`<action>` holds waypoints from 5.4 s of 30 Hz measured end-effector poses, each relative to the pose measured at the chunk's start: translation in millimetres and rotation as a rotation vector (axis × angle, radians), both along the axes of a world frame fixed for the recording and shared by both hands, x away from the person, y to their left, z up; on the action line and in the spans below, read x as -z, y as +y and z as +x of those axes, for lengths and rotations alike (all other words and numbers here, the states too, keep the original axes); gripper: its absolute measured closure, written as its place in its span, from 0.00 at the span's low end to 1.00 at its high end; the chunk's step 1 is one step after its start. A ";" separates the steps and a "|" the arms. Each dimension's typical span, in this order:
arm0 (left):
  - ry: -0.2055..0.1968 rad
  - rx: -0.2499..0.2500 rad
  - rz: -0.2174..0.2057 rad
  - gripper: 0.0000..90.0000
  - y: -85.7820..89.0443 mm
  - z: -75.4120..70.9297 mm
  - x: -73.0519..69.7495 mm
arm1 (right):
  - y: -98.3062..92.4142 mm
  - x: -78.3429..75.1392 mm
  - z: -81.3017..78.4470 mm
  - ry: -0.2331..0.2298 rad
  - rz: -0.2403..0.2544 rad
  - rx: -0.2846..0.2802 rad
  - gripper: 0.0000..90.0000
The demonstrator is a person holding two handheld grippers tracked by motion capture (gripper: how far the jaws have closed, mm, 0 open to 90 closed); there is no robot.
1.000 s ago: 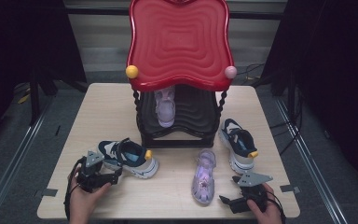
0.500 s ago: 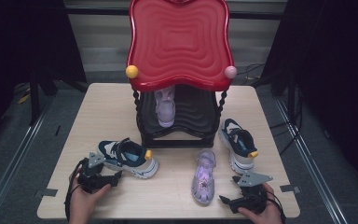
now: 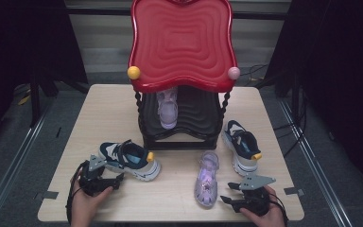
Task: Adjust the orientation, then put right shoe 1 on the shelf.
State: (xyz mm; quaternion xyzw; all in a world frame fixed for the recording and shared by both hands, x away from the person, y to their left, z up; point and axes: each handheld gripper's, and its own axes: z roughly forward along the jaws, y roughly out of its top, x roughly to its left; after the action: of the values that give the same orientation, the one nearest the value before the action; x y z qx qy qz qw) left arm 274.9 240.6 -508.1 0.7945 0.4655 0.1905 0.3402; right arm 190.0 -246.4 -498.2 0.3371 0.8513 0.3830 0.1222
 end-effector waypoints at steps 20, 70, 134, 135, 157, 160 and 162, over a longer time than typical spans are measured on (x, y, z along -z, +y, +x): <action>0.001 -0.002 -0.002 0.12 -0.1 -0.1 0.1 | 54.9 -8.3 3.8 0.020 0.007 -0.211 1.00; 0.000 -0.010 -0.009 0.13 -0.7 0.9 0.3 | -7.5 7.9 38.4 0.018 -0.022 -0.029 0.24; 0.001 -0.011 -0.008 0.13 -0.5 1.2 0.3 | 15.7 10.2 20.5 0.002 0.012 0.010 0.25; 0.001 -0.011 -0.008 0.13 -0.5 1.2 0.3 | 18.0 10.4 21.5 -0.006 0.004 0.007 0.25; 0.002 -0.007 -0.006 0.13 -0.2 2.9 0.3 | 34.5 10.1 23.1 -0.025 -0.001 -0.001 0.36; 0.001 -0.008 -0.006 0.13 -0.2 3.0 0.3 | 35.2 10.1 22.6 -0.021 0.001 0.009 0.36; 0.002 -0.007 -0.007 0.13 -0.2 3.0 0.3 | 35.5 10.1 22.3 -0.020 0.000 0.015 0.36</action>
State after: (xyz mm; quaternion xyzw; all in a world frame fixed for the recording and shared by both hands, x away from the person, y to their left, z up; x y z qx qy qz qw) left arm 277.9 240.4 -508.4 0.7918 0.4694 0.1896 0.3418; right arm 212.3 -210.9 -508.2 0.3394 0.8475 0.3856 0.1335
